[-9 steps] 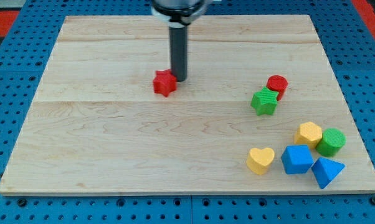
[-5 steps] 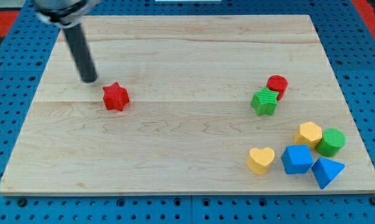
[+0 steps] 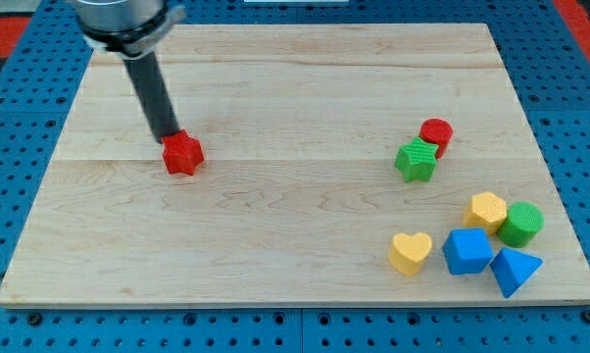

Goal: Slide red star towards the green star

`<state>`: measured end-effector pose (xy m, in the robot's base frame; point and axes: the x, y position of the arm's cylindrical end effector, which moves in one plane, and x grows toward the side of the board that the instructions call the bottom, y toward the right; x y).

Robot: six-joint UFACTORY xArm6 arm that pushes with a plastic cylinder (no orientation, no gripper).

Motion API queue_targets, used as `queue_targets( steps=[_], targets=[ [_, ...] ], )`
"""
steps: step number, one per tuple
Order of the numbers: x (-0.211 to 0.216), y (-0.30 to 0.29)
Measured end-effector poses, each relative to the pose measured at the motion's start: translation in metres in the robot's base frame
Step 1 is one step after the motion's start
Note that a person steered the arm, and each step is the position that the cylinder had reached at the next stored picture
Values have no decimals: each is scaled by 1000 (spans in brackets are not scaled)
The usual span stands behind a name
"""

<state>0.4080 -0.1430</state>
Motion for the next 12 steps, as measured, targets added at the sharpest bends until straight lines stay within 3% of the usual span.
queue_targets(
  steps=[1, 2, 3, 4, 5, 9, 11, 12],
  targets=[
    [0, 34],
    [1, 27],
    [3, -20],
    [29, -30],
    [40, -12],
    [17, 148],
    [39, 219],
    [32, 190]
  ],
)
